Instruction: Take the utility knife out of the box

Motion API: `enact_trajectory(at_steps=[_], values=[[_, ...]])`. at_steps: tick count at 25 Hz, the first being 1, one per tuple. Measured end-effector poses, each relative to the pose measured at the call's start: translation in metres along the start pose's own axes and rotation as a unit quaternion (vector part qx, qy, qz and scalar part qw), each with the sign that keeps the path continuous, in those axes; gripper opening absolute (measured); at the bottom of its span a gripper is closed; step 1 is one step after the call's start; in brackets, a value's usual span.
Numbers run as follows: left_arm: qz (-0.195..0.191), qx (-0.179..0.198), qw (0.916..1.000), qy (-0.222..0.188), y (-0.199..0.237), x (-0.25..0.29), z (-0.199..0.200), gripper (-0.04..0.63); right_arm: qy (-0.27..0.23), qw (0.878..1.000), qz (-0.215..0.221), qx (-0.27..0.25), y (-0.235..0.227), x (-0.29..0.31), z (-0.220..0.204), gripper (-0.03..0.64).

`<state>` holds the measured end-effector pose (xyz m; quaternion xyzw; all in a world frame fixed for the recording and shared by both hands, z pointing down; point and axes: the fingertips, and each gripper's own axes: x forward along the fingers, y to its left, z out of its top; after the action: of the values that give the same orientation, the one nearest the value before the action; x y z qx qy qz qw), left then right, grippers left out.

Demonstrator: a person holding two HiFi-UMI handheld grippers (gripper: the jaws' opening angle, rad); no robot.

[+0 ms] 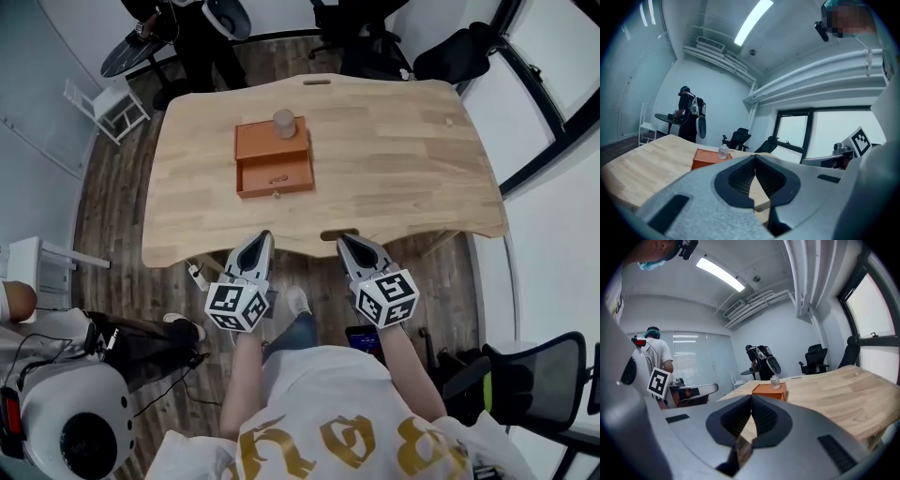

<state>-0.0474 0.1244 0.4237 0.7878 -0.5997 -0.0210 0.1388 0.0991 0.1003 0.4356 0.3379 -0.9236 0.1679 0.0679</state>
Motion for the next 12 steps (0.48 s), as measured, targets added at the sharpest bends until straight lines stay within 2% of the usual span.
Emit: enact_trajectory(at_steps=[6, 12], values=[[-0.005, -0.007, 0.9997, 0.021, 0.068, 0.071, 0.02, 0.011, 0.012, 1.0, -0.01, 0.011, -0.031, 0.088, 0.027, 0.012], [-0.022, -0.006, 0.9987, 0.046, 0.124, 0.124, 0.023, 0.011, 0.028, 0.999, -0.023, 0.021, -0.056, 0.162, 0.034, 0.012]])
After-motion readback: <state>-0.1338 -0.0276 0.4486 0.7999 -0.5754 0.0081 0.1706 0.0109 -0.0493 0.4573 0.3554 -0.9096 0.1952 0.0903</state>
